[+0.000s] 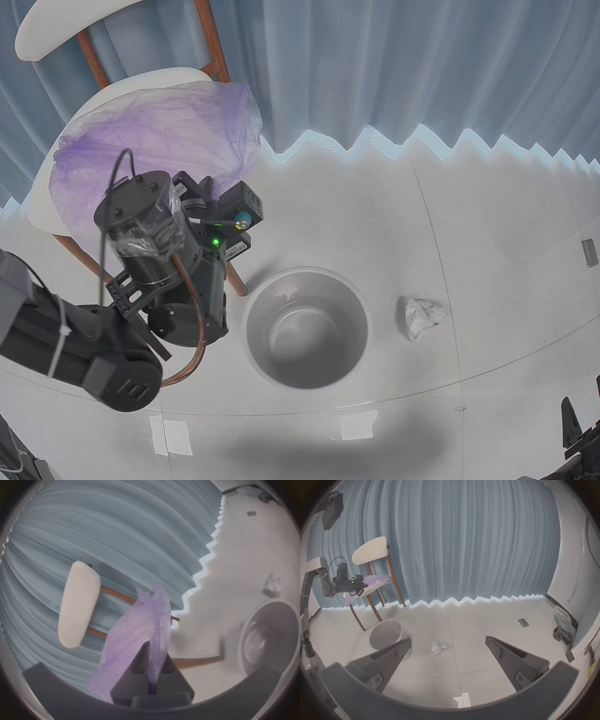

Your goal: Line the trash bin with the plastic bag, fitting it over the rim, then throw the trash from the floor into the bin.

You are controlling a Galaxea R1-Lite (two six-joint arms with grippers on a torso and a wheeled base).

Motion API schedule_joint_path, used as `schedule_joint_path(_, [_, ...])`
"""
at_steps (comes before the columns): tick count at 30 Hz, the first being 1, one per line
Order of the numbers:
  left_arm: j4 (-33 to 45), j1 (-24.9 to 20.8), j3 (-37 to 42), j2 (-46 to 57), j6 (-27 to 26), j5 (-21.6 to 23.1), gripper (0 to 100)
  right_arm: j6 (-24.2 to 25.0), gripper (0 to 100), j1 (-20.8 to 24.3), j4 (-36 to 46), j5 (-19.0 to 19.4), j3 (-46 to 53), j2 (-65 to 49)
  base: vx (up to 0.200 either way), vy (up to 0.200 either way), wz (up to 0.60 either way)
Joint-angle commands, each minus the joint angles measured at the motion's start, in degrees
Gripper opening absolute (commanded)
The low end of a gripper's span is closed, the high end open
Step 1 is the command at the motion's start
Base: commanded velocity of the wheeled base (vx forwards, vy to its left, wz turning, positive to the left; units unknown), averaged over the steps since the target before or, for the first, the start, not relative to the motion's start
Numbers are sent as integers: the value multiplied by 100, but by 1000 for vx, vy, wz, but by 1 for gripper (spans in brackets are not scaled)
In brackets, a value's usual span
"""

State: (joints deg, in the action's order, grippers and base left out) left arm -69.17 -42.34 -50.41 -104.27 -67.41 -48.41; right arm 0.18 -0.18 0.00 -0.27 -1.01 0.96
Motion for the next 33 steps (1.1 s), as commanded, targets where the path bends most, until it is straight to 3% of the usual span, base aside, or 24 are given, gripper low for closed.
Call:
schedule_joint_path(1, [1767,-284,339,1409,1626,33,0,-1,100,1,0,0,101,-96,0,0,0])
schedule_joint_path(5, [2874,-293,233,1910,2356,358,0,-1,100,1,0,0,101,-96,0,0,0])
schedule_joint_path(9, [3586,-178,119,2314,3103,1290,0,-1,100,1,0,0,101,-96,0,0,0])
schedule_joint_path(13, [3639,-134,233,2604,3771,2020,0,-1,100,1,0,0,101,-96,0,0,0])
schedule_joint_path(17, [3762,-205,374,2850,4588,2231,0,-1,100,1,0,0,101,-96,0,0,0])
schedule_joint_path(18, [3762,-205,374,2850,4588,2231,0,-1,100,1,0,0,101,-96,0,0,0])
schedule_joint_path(19, [3964,-134,470,3053,4966,2837,0,-1,100,1,0,0,101,-96,0,0,0])
schedule_joint_path(21, [3937,33,532,3123,5045,3303,0,-1,100,1,0,0,101,-96,0,0,0])
schedule_joint_path(23, [3937,147,558,3149,5071,3540,0,-1,100,1,0,0,101,-96,0,0,0])
schedule_joint_path(26, [3946,208,479,3202,5564,4182,0,-1,100,1,0,0,101,-96,0,0,0])
schedule_joint_path(33, [3920,569,383,3246,7128,5395,0,-1,100,1,0,0,101,-96,0,0,0])
